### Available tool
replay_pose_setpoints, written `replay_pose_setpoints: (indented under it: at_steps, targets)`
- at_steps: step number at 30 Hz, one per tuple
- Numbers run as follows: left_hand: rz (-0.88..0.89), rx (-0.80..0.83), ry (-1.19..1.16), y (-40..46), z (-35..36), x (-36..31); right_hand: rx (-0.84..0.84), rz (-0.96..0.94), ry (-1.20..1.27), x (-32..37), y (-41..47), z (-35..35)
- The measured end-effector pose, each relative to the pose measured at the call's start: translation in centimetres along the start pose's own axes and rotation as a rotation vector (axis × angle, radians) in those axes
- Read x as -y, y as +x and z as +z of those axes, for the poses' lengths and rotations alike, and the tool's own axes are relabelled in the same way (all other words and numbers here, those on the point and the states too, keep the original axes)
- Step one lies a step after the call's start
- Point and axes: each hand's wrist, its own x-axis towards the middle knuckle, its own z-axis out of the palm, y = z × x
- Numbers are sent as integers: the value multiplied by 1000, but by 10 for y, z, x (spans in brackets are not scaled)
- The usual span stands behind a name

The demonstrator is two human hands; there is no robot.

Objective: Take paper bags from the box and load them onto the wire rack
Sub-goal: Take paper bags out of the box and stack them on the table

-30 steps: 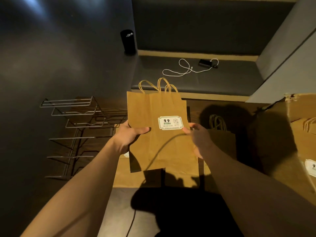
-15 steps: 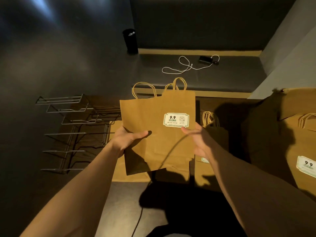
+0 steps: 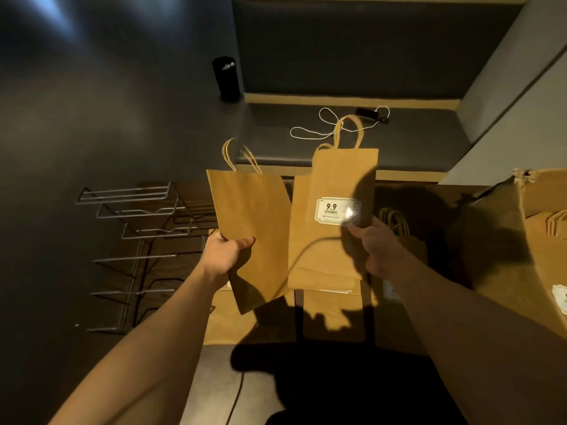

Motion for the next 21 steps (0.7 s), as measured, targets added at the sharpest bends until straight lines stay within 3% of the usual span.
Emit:
replay_pose_setpoints:
  at_steps: [4,7,9,12,21]
  targets:
    - [118,111,120,5,6,-11,51,-89,-121,7,-8,27]
    - [149,201,142,-1,20,-21,260,8,-175,17,-19,50]
    - [67,204,54,-3,25,-22,404,118,-168,21,-22,58]
    - [-49,217,-67,-7,27,-22,476,206,-133,29,-28,60]
    - [-272,535,-219,-19,24,-27,470,231,-71,5,-21,47]
